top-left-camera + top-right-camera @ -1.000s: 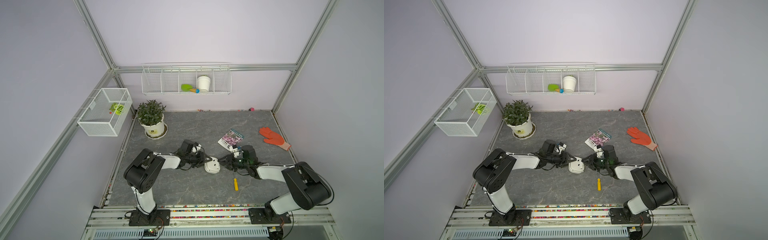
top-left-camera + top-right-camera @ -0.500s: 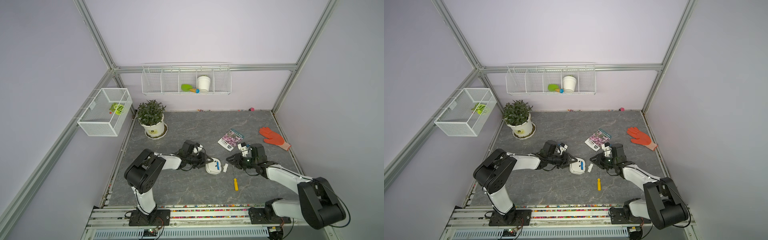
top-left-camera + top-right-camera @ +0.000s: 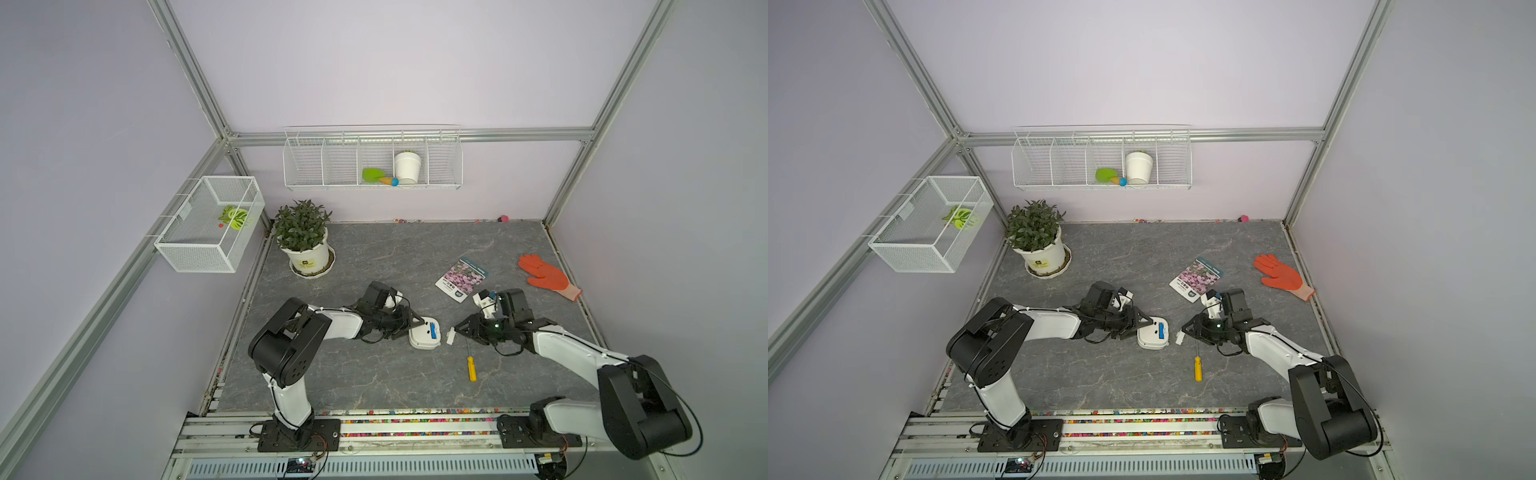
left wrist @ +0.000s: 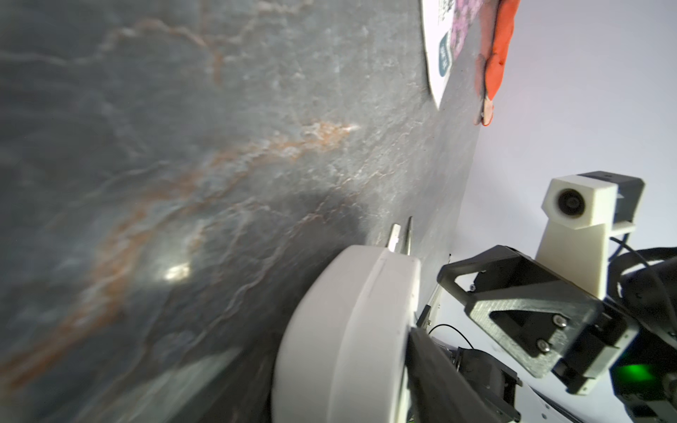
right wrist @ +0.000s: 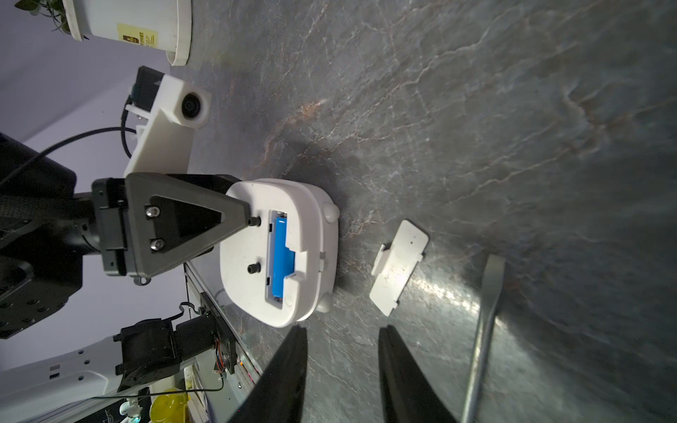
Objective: Remove the battery from the alarm
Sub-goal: Adjust the alarm at the center of the board.
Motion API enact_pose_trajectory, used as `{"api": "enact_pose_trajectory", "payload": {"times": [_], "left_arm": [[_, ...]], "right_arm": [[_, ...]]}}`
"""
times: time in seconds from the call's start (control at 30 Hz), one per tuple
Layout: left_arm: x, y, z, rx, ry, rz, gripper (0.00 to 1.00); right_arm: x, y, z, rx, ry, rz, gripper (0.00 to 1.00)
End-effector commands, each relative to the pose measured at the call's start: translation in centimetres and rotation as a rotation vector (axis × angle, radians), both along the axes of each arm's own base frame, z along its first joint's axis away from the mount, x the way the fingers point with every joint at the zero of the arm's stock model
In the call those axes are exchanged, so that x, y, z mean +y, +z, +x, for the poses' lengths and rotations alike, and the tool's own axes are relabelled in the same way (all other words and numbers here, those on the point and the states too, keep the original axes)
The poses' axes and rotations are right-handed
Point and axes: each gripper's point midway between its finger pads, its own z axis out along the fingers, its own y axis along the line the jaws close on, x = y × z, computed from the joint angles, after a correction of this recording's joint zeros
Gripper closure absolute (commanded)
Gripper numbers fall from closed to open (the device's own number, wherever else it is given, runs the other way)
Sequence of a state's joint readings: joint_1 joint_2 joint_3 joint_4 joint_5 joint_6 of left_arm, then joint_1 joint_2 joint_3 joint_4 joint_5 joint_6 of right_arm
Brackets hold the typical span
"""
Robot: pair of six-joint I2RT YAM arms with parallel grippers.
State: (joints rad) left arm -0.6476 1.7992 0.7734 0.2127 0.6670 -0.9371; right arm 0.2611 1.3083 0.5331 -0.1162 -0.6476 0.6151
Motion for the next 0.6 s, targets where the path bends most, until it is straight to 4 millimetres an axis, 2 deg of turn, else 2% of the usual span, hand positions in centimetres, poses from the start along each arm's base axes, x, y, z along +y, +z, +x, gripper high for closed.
{"api": "enact_pose_trajectory", "payload": {"times": [0.0, 0.17, 0.3, 0.43, 0.57], "left_arm": [[3.7, -4.6, -1.8, 0.109, 0.058, 0.197, 0.40], [5.1, -4.3, -1.4, 0.096, 0.086, 0.235, 0.33], [6.2, -3.3, -1.3, 0.066, 0.108, 0.263, 0.30], [6.9, -1.3, -1.6, 0.009, 0.103, 0.263, 0.30], [6.2, 1.7, -3.7, -0.080, 0.017, 0.212, 0.34]], "right_arm": [[0.1, 0.3, 0.1, -0.012, 0.027, -0.009, 0.57], [0.1, 0.4, 0.2, -0.034, 0.055, -0.027, 0.52], [0.4, 0.4, 0.3, -0.049, 0.103, -0.046, 0.49], [1.5, 0.6, 0.5, -0.088, 0.181, -0.089, 0.46], [3.4, 1.0, 1.5, -0.148, 0.263, -0.124, 0.45]]}}
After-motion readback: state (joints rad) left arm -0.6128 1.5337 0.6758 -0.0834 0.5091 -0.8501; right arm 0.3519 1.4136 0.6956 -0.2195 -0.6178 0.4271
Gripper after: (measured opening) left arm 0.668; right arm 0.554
